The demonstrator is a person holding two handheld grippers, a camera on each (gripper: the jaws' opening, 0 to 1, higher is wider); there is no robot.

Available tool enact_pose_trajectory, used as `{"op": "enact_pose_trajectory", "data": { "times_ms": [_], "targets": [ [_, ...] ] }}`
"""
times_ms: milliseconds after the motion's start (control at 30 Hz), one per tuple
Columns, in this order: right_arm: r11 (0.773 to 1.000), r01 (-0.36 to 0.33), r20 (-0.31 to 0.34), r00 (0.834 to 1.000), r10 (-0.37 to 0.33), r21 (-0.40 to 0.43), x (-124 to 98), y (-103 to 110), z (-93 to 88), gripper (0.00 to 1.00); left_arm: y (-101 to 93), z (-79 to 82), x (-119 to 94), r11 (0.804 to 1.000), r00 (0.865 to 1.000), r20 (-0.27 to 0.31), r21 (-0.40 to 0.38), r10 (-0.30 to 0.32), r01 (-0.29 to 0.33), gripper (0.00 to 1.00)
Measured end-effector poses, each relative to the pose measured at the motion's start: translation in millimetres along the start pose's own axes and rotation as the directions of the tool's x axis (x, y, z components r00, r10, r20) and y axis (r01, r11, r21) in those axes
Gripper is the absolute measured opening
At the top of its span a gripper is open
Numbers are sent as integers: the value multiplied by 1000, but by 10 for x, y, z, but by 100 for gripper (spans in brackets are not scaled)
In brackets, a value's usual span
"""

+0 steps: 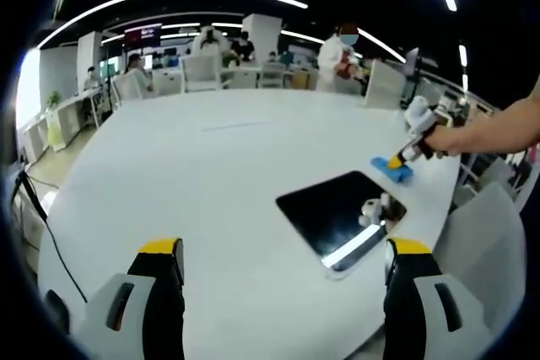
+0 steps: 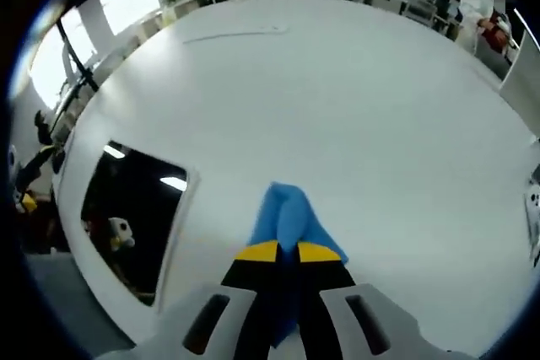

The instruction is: Wipe the mirror surface with the cleaning cloth until all visible marks leave the cleaned area.

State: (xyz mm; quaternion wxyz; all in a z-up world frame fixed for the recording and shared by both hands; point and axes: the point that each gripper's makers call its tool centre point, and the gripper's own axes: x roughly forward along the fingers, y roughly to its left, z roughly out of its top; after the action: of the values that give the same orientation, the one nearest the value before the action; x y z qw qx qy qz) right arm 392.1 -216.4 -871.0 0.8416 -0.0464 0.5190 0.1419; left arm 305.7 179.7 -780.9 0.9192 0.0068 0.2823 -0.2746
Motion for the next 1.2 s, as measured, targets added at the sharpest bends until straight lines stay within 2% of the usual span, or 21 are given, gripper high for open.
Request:
{"op": "enact_pose_trajectory", "data": {
  "times_ms": [133,167,200,500,1200],
  "targets": [
    [1000,-9,20,1000,9,10,-110,22,112,1,53,-14,-18,1000,1000,-3,8,10,-10,100],
    [1000,-14,24,1000,14,15,-136,27,146,1,120,-4,-34,999,999,3,22,40,-40,100],
    [1000,-17,25,1000,16,15,-154,32,165,1,135,-3,-43,999,999,4,21,42,-42,100],
    [997,-59,34,998,58,51,-247,126,293,1,150,4,-61,999,1000,2,23,28,-28,100],
    [989,-127,5,992,127,74,-100,551,344,1,197,-36,-88,1000,1000,-8,20,12,-12,100]
  ]
}}
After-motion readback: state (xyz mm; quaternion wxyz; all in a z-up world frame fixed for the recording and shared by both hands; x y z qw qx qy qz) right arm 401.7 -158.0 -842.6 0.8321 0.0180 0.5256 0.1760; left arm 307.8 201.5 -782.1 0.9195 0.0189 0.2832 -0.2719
